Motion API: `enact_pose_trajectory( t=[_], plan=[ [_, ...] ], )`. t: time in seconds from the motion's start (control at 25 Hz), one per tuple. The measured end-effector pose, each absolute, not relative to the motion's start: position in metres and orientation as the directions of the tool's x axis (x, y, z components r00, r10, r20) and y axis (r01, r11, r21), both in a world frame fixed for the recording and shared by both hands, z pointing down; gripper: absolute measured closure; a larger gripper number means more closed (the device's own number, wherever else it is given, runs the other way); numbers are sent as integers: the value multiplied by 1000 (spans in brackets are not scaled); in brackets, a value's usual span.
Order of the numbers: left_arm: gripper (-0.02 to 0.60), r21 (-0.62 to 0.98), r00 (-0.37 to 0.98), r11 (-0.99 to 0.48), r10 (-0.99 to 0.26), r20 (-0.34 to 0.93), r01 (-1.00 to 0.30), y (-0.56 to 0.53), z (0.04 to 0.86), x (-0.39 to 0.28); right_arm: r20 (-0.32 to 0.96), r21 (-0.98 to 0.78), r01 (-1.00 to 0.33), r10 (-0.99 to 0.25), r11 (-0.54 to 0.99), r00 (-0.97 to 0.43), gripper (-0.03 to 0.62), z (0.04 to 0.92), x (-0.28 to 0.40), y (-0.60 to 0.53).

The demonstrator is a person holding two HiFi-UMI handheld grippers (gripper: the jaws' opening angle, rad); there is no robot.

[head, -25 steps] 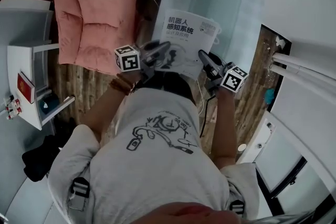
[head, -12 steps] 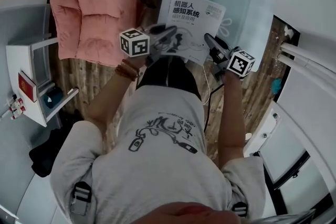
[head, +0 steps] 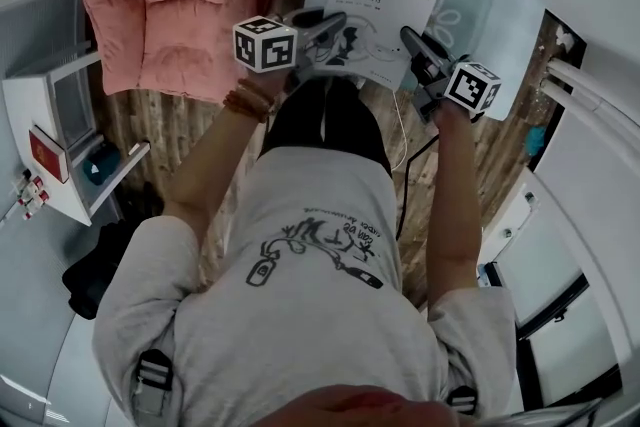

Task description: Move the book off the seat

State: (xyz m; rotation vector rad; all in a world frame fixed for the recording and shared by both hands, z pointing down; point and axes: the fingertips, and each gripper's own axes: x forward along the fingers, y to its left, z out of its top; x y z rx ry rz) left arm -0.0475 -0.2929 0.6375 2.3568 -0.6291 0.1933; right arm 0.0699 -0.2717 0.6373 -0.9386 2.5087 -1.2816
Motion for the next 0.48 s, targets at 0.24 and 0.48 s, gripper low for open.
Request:
enact_pose_trajectory(
  t=[0.24, 0.48],
  plan=[
    [508, 555, 853, -648, -397, 339, -522, -300, 651, -45, 152, -789, -463, -601, 404, -785, 542, 652, 71, -277],
    [508, 533, 833, -640, -412, 369, -553, -305, 666, -45, 184, -777, -487, -597, 398, -781, 540, 668, 71, -286]
  ],
)
